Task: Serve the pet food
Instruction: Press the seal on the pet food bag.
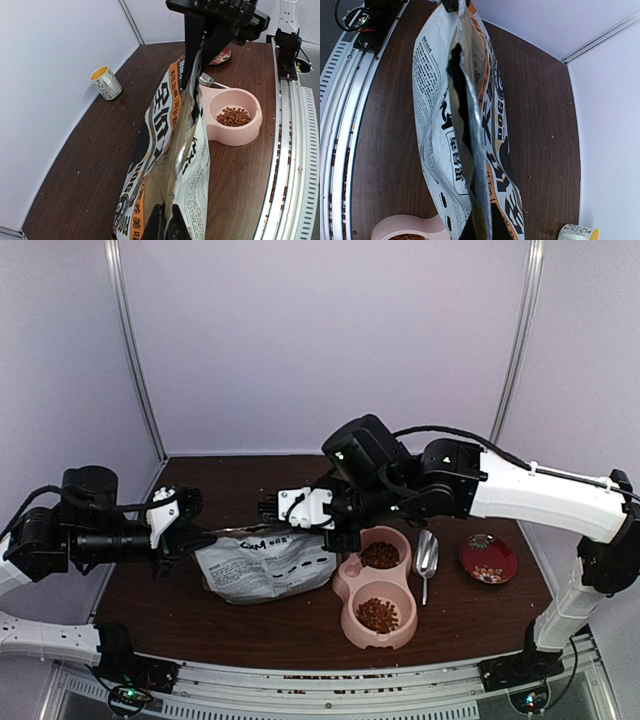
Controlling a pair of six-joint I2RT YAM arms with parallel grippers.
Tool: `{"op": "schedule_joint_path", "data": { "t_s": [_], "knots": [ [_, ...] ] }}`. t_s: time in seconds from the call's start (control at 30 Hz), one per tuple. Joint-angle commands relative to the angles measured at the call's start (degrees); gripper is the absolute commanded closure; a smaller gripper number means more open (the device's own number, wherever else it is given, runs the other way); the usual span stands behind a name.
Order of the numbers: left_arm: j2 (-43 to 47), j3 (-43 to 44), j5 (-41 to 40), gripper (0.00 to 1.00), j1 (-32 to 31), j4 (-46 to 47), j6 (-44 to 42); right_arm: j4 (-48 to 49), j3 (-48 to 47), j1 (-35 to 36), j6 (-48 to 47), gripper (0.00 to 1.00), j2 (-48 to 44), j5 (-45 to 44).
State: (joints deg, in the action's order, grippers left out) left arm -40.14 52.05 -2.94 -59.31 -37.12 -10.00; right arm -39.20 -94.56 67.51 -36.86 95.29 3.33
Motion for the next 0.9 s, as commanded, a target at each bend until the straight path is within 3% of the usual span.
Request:
{"op": "schedule_joint_path", "data": {
  "t_s": [0.0,0.1,0.17,0.23,0.4,0.47,0.67,0.77,0.87],
  "knots": [
    [1.13,0.15,-1.81,1.00,0.25,1.37,0.32,-2.68,3.17,-1.44,0.74,1.00,-2.63,-0.44],
    [1.12,0.15,-1.90,1.00,0.25,1.35,0.28,-1.96,3.72,-1.81,0.73,0.97,-3.25,-1.04],
    [1.03,0.15,-1.90,1.00,0.29,1.36,0.24,-2.36,3.80,-2.01,0.77,0.78,-3.38,-1.60],
    [0.95,0.24,-1.97,1.00,0.25,1.36,0.24,-2.61,4.05,-2.14,0.73,0.72,-3.57,-1.81],
    [1.03,0.15,-2.04,1.00,0.25,1.35,0.24,-2.72,5.14,-2.82,0.78,0.82,-4.24,-1.66],
    [1.03,0.14,-2.08,1.00,0.25,1.37,0.25,-2.72,5.55,-3.10,0.83,1.00,-4.44,-1.50],
    [1.03,0.15,-2.17,1.00,0.25,1.35,0.27,-1.60,6.75,-3.58,0.82,1.00,-5.43,-1.11],
    [1.03,0.15,-2.16,1.00,0.25,1.43,0.25,-1.45,6.90,-3.94,0.93,0.79,-5.75,-0.94],
    [0.78,0.29,-2.16,1.00,0.25,1.38,0.16,-1.36,7.35,-4.37,0.83,0.74,-6.13,-0.72]
  ]
}}
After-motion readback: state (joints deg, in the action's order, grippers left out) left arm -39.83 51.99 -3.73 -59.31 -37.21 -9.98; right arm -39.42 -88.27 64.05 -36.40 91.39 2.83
